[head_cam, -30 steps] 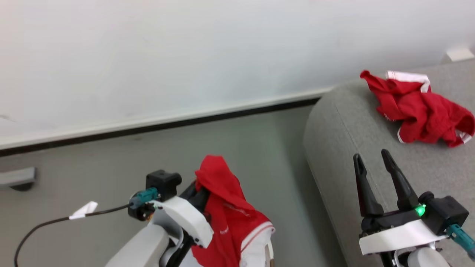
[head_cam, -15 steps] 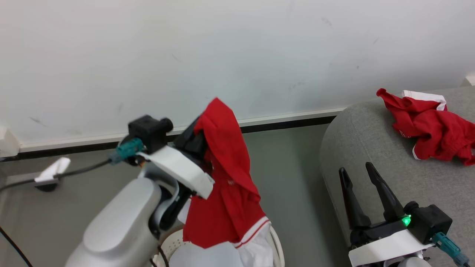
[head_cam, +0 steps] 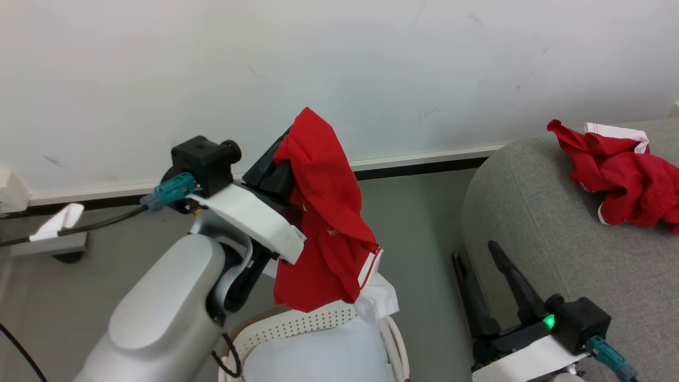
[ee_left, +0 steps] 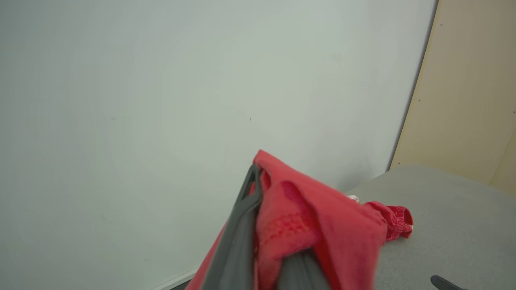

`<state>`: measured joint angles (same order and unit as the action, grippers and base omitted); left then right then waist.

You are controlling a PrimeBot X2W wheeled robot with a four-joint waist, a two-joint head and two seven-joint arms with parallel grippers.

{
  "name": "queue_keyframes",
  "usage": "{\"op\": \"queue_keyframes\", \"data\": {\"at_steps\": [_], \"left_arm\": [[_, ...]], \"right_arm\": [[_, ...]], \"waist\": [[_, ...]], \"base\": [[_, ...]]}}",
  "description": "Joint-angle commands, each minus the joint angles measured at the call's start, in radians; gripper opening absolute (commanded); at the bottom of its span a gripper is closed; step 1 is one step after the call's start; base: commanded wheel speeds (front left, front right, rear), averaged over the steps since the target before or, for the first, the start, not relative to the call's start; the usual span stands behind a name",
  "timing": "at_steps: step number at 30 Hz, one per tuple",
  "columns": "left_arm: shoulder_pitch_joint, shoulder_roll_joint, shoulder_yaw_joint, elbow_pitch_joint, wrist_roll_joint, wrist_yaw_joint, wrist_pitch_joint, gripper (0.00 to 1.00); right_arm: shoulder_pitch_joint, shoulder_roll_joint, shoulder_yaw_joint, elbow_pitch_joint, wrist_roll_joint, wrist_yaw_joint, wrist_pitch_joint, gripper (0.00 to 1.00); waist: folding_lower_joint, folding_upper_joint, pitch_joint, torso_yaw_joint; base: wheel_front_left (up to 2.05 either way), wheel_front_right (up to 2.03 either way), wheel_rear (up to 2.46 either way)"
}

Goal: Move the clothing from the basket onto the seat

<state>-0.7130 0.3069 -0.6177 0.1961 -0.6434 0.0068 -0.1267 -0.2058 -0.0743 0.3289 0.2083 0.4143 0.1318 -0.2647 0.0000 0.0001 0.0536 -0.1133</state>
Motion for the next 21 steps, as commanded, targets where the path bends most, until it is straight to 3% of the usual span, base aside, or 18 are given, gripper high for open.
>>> {"op": "queue_keyframes", "data": {"at_steps": [1,11,21], "left_arm": [[0.003,0.001,0.000,0.006,-0.006,0.002,-0.001,0.00],[-0.010,-0.040,-0.037,0.037,-0.007,-0.014,-0.006,0.00],[0.009,-0.114,-0.111,0.016,-0.010,-0.030,0.014,0.00]], "right_arm": [[-0.017,-0.007,0.024,0.006,0.006,-0.002,0.001,1.00],[-0.082,-0.047,0.275,0.102,0.062,-0.002,0.001,1.00],[-0.203,-0.004,0.424,0.330,0.172,-0.002,0.025,1.00]], "waist": [[0.0000,-0.0001,0.002,0.002],[0.0000,-0.0001,-0.002,0.050],[0.0000,-0.0001,-0.026,0.166]], "base": [[0.00,0.00,0.00],[0.00,0.00,0.00],[0.00,0.00,0.00]]}}
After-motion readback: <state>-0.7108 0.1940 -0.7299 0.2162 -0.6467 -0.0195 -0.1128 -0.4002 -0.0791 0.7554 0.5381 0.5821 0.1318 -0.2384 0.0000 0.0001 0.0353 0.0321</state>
